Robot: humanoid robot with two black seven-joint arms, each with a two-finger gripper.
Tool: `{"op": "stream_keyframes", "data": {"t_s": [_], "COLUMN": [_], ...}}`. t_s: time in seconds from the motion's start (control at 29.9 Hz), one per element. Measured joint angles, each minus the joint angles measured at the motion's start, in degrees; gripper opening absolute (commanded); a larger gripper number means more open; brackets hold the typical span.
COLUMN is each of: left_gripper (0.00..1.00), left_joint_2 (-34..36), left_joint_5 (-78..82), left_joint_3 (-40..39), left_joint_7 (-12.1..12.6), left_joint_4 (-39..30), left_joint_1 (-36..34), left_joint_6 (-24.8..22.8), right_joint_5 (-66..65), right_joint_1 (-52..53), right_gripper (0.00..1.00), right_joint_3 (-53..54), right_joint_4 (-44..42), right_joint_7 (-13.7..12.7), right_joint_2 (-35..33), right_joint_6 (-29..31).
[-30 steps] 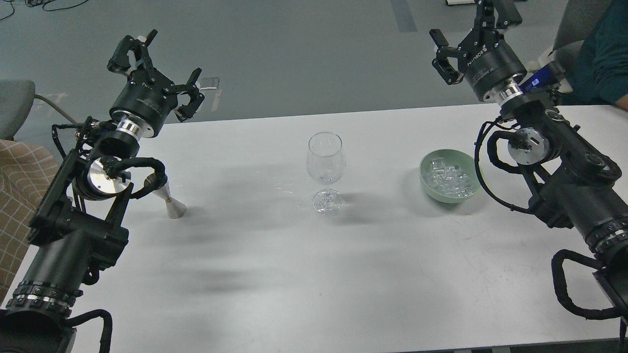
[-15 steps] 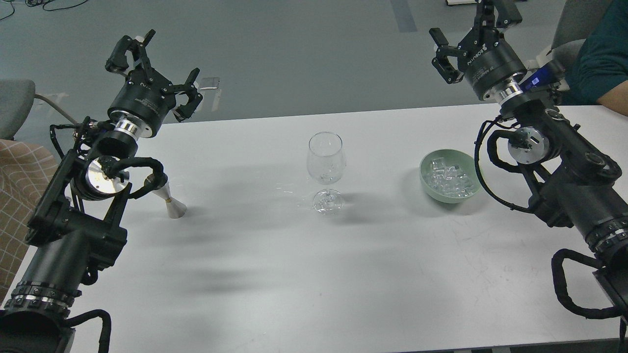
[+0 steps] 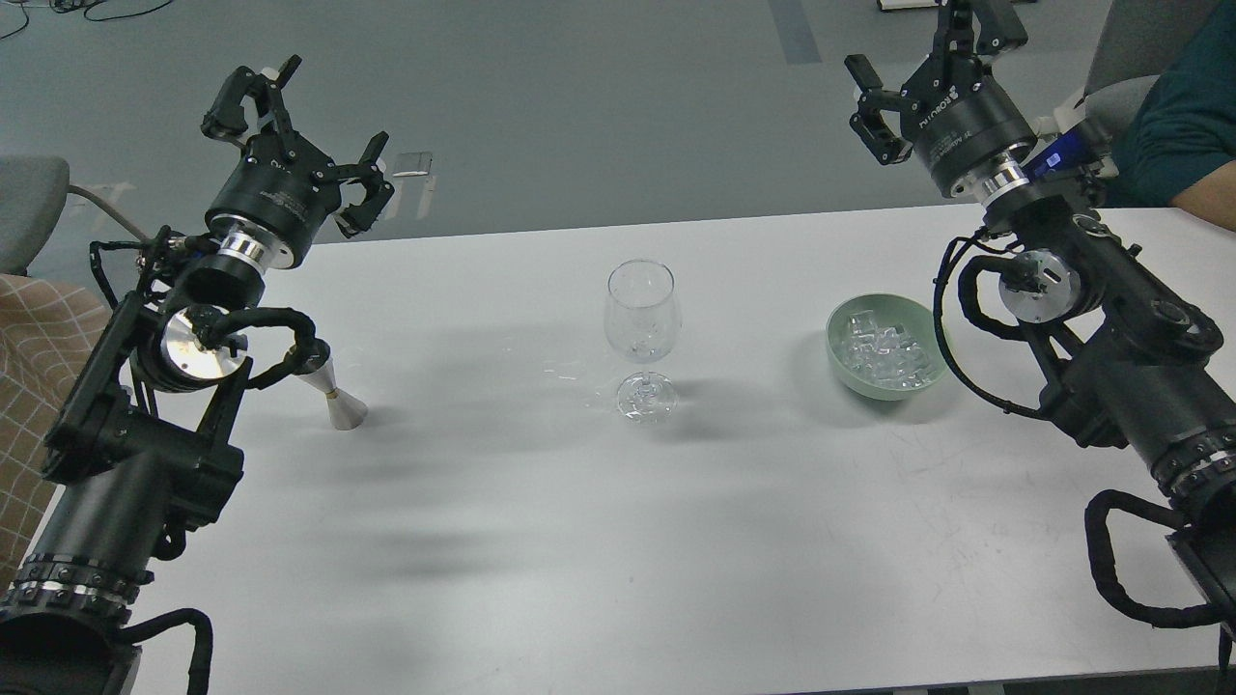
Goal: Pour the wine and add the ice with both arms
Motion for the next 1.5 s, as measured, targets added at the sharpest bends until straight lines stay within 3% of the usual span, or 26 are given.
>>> {"op": "stream_keyframes", "data": {"t_s": [1.5], "left_gripper": [0.99], "left_joint_2": [-0.2], "left_joint_5": [0.5], "left_joint_3": [-0.6], "left_joint_7": [1.9], "left_joint_4": [-1.0], "left_joint_1": [0.6], "left_joint_6": [0.1], "right_joint_5": [0.0], "right_joint_1": [0.1], "right_gripper": [1.00], "right_joint_3": [0.0], "right_joint_4": [0.0], "right_joint_7": [0.0], "right_joint_2": [0.2], "right_joint_6": [-1.1]}}
